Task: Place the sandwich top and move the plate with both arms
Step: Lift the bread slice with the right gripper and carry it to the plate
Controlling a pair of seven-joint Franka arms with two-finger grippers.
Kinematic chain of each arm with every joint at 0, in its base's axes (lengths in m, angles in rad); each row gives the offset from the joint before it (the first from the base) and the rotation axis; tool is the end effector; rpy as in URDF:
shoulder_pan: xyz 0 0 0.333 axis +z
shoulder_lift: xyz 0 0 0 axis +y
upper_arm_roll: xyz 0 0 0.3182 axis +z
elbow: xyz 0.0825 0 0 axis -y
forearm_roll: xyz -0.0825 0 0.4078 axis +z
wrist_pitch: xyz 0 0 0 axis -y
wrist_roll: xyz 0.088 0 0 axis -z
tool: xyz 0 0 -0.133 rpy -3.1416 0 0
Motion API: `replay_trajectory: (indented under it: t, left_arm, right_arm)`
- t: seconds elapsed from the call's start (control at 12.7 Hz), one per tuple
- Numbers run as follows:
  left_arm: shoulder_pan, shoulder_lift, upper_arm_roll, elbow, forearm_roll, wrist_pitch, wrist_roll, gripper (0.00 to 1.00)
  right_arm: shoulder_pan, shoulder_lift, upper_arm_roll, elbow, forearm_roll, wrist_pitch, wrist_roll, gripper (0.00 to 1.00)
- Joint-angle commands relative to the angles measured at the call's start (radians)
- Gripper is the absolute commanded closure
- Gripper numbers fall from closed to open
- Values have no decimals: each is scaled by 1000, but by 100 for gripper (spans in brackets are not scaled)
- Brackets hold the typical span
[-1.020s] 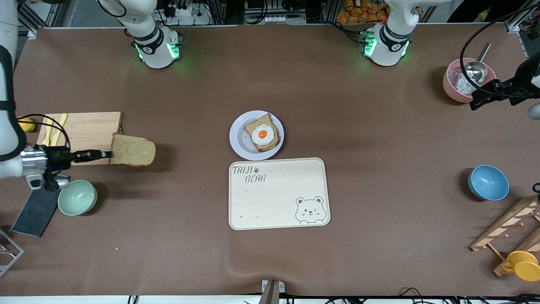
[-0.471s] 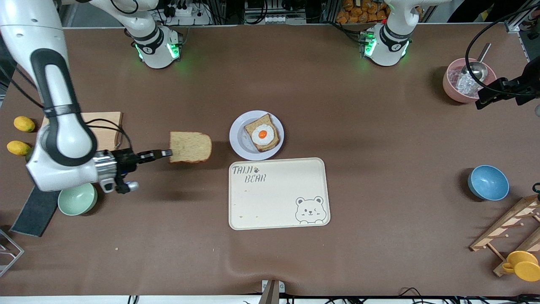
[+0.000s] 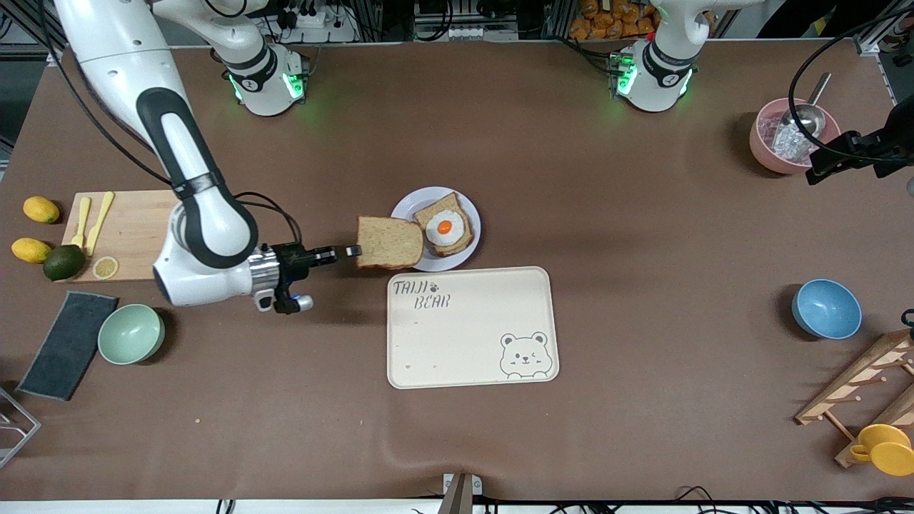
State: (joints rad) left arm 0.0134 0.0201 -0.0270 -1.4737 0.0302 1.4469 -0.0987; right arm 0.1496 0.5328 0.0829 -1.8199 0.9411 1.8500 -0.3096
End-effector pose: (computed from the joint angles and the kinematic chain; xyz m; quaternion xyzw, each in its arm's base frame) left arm 0.5708 -0.0033 0.6262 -0.9986 -0.0440 0.0226 0.0160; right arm 0.5888 0.2234 0.2122 -0.8840 -0.0077 0.2075 0.4189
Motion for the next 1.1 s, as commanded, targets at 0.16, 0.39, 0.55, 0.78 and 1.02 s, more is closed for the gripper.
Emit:
replay_trajectory:
  t: [0.16, 0.39, 0.55, 0.78, 1.02]
  left_arm:
    - [-1, -8, -8, -2, 22, -2, 13, 0]
    - [-3, -2, -10, -4, 22, -2, 13, 0]
    - [-4, 1, -10, -4, 22, 0, 11, 0]
    - [-1, 1, -10, -4, 24, 0, 13, 0]
    - [4, -3, -8, -5, 22, -2, 14, 0]
  right_arm:
    - [68, -17, -9, -64, 97, 44, 9, 100]
    - [109, -17, -8, -114, 125, 118, 9, 100]
    - [159, -25, -9, -142, 156, 176, 7, 100]
    - [195, -22, -9, -170, 188, 250, 3, 100]
    - [208, -16, -9, -177, 215, 264, 1, 98]
